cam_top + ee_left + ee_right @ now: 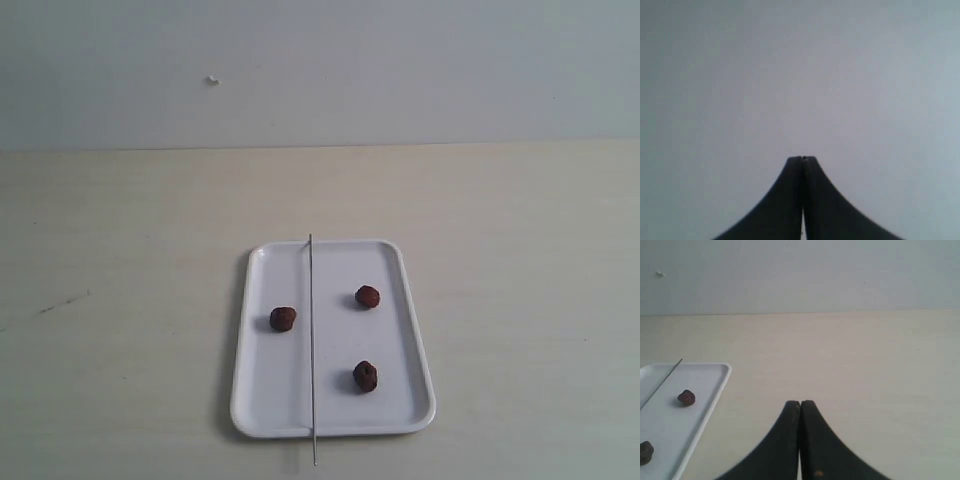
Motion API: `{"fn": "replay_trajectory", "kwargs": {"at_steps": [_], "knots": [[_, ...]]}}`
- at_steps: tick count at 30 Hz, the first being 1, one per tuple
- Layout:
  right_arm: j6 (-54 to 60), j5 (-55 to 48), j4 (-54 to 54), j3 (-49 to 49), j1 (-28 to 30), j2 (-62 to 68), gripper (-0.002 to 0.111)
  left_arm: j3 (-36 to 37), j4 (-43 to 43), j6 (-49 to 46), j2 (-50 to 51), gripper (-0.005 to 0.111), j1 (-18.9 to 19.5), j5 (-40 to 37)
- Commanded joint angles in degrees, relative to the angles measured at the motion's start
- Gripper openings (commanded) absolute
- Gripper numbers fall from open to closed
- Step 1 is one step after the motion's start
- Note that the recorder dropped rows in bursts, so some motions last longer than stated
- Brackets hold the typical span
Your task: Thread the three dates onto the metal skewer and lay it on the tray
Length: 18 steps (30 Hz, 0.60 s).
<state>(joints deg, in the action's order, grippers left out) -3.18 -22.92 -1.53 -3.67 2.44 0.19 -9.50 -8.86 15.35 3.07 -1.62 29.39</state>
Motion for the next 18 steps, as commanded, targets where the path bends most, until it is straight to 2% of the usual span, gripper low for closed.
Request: {"fn": "replay_trajectory", "kwargs": {"at_steps": [1, 3, 10, 11, 12, 13, 16, 17, 18], "knots": [[0.1, 0.5, 0.0, 0.1, 0.3, -0.2, 0.000, -11.3, -24.5, -23.0, 13.6, 0.000, -0.2, -18.1], [0.1, 0.5, 0.0, 0.1, 0.3, -0.2, 0.000, -16.4, -28.2, -27.4, 22.7, 0.000, -0.2, -26.3], [0.1, 0.4, 0.0, 0.1, 0.3, -0.2, 0.000, -37.8, -23.5, -27.0, 53.7, 0.000, -0.2, -65.5], [0.1, 0.4, 0.0, 0.1, 0.3, -0.2, 0.000, -40.1, -23.6, -26.8, 56.9, 0.000, -0.3, -69.2], [0.1, 0.4, 0.0, 0.1, 0.3, -0.2, 0.000, -45.0, -23.1, -26.7, 64.0, 0.000, -1.8, -77.0], [0.1, 0.4, 0.0, 0.1, 0.3, -0.2, 0.000, -46.8, -21.9, -26.6, 67.2, 0.000, -3.4, -80.1], [0.1, 0.4, 0.0, 0.1, 0.3, -0.2, 0.000, -50.3, -13.7, -18.9, 74.9, 0.000, -9.8, -82.2], [0.1, 0.4, 0.0, 0.1, 0.3, -0.2, 0.000, -51.9, -4.7, -8.8, 79.7, 0.000, -15.3, -81.9], [0.1, 0.4, 0.0, 0.1, 0.3, -0.2, 0.000, -52.7, -1.2, -4.8, 82.0, 0.000, -18.0, -81.9]]}}
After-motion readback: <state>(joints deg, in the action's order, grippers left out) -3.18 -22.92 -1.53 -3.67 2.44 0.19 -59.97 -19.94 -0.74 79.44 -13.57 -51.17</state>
